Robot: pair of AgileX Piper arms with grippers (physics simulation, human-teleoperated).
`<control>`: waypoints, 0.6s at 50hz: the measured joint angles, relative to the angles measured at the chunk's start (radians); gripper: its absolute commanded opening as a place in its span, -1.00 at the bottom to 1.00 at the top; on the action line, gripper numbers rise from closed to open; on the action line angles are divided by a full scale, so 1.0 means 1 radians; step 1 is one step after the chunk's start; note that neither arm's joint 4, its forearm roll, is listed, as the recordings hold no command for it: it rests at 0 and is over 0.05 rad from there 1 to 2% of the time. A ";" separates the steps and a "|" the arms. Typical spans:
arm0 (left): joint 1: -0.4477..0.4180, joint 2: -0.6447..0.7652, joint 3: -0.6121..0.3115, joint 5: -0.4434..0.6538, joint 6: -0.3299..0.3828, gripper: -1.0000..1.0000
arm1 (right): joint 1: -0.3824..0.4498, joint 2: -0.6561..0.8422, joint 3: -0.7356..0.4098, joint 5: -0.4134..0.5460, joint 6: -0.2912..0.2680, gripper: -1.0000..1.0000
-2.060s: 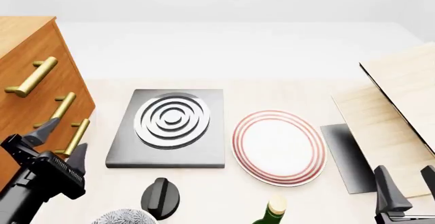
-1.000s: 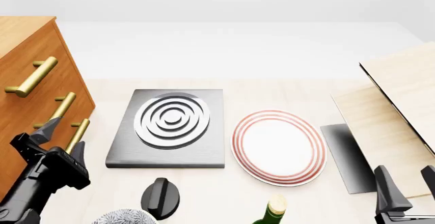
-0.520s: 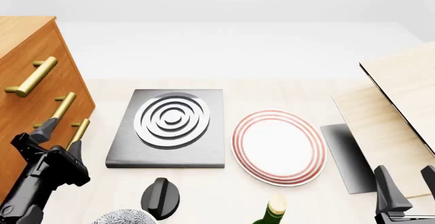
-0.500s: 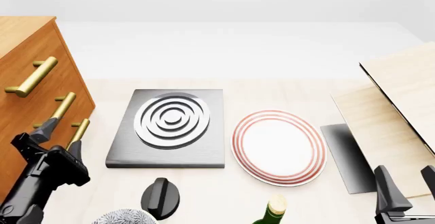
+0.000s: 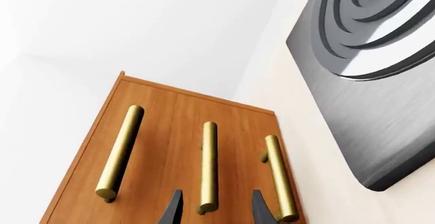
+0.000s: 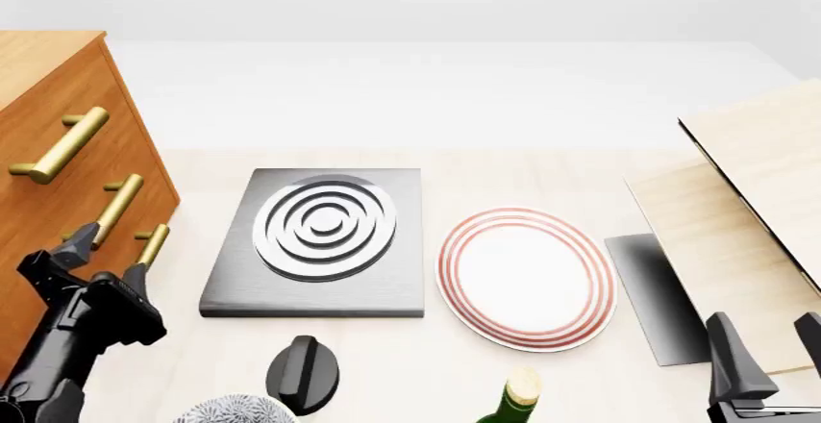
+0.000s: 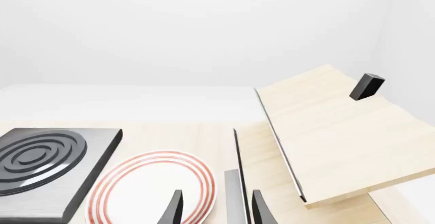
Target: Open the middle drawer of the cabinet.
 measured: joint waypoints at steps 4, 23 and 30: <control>0.006 0.007 -0.002 -0.007 0.001 1.00 | 0.000 0.000 0.000 0.000 0.000 1.00; 0.023 0.033 -0.013 -0.033 0.023 1.00 | 0.000 0.000 0.000 0.000 0.000 1.00; 0.034 0.036 -0.019 -0.033 0.032 1.00 | 0.000 0.000 0.000 0.000 0.000 1.00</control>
